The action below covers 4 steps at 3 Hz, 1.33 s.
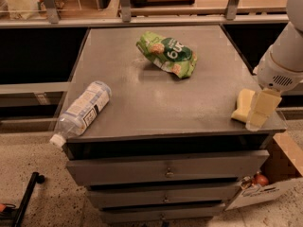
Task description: Move sponge near green rice chip bag
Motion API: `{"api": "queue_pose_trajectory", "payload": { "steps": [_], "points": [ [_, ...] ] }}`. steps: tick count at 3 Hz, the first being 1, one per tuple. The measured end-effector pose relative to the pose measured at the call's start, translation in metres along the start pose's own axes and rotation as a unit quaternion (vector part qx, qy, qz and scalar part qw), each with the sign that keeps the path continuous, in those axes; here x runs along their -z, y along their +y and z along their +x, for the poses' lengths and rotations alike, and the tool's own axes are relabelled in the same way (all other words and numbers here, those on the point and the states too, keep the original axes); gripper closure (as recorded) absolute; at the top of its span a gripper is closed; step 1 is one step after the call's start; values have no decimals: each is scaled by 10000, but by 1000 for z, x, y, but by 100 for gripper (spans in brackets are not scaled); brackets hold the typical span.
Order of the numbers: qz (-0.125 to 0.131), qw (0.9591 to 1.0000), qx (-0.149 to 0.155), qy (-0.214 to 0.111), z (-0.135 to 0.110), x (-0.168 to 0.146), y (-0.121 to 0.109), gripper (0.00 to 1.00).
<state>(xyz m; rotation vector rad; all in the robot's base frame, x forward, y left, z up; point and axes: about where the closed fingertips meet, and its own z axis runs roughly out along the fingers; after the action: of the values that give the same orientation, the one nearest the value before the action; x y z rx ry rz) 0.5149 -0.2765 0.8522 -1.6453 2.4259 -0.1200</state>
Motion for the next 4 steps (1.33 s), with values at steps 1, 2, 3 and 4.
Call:
{"api": "queue_pose_trajectory", "payload": {
  "steps": [1,2,3,4],
  "points": [
    [-141,9998,-113,49,9,-20,0,0],
    [-329,9992,-228,90,13,-38,1,18],
    [-464,9983,-354,53,15,-48,0,41],
    [-481,9982,-363,45,15,-44,-1,65]
  ]
}}
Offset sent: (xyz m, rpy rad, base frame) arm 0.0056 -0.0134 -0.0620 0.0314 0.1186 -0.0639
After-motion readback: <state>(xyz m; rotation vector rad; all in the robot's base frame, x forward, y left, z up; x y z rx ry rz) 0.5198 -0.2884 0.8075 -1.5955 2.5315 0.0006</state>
